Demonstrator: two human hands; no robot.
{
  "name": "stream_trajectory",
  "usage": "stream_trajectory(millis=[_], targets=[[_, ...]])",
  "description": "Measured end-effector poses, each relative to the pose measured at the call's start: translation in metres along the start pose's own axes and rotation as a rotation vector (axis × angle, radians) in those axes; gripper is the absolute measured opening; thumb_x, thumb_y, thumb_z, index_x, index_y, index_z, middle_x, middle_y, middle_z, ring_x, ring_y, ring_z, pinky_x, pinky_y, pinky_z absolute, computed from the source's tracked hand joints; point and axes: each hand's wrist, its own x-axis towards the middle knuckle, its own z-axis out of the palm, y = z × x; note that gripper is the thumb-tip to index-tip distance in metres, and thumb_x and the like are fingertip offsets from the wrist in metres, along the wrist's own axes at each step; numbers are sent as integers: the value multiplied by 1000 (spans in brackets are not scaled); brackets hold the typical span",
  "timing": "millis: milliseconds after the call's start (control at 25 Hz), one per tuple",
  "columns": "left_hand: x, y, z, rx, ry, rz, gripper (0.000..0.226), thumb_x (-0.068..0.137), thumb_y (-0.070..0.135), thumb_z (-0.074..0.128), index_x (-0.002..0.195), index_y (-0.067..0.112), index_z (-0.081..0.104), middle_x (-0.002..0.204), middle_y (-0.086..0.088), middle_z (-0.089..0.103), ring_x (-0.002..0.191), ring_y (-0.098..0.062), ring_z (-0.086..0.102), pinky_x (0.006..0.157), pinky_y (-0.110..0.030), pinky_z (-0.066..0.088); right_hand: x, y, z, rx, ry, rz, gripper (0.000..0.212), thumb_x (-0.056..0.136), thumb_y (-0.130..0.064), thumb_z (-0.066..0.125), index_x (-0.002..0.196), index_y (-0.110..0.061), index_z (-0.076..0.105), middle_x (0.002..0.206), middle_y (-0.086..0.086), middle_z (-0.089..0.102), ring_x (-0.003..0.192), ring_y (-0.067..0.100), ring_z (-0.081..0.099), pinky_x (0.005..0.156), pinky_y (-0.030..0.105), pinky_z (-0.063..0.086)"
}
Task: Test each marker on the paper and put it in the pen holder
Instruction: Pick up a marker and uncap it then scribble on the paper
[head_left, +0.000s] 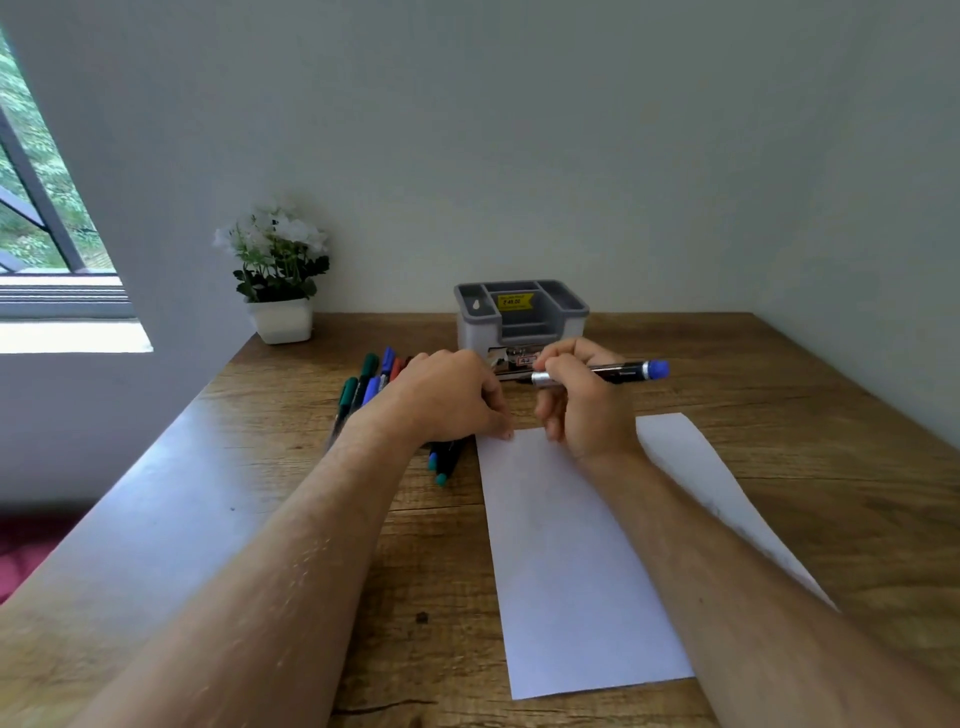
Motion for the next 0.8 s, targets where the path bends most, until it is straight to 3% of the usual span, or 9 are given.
stream_trajectory(millis=[120, 320, 560, 800], targets=[[0, -5, -4, -5, 3, 2, 4, 85, 36, 73, 87, 39, 71, 93, 21, 61, 97, -7, 54, 104, -42, 41, -2, 2, -5, 0, -157, 46, 26, 91, -5, 51, 65, -6, 55, 48, 5, 48, 39, 12, 42, 37, 19, 33], [0, -9, -6, -90, 66, -66, 9, 78, 34, 81, 83, 37, 74, 90, 20, 64, 94, -8, 55, 99, -42, 47, -4, 0, -4, -164, -334, 77, 28, 88, 5, 53, 62, -7, 52, 50, 10, 48, 38, 7, 42, 39, 16, 33], [1, -9, -5, -71, 49, -49, 14, 79, 36, 80, 91, 37, 74, 90, 16, 64, 95, -12, 57, 98, -42, 47, -2, 6, 4, -468, -318, 37, 25, 79, -9, 66, 57, -19, 57, 52, -2, 55, 50, 5, 49, 48, 16, 40], [2, -5, -5, -7, 25, -65, 14, 82, 33, 77, 95, 34, 72, 100, 10, 65, 94, -13, 56, 97, -40, 48, -2, 6, 6, -524, -312, 61, 24, 82, -16, 67, 60, -22, 59, 52, -5, 60, 48, -1, 52, 46, 9, 38]])
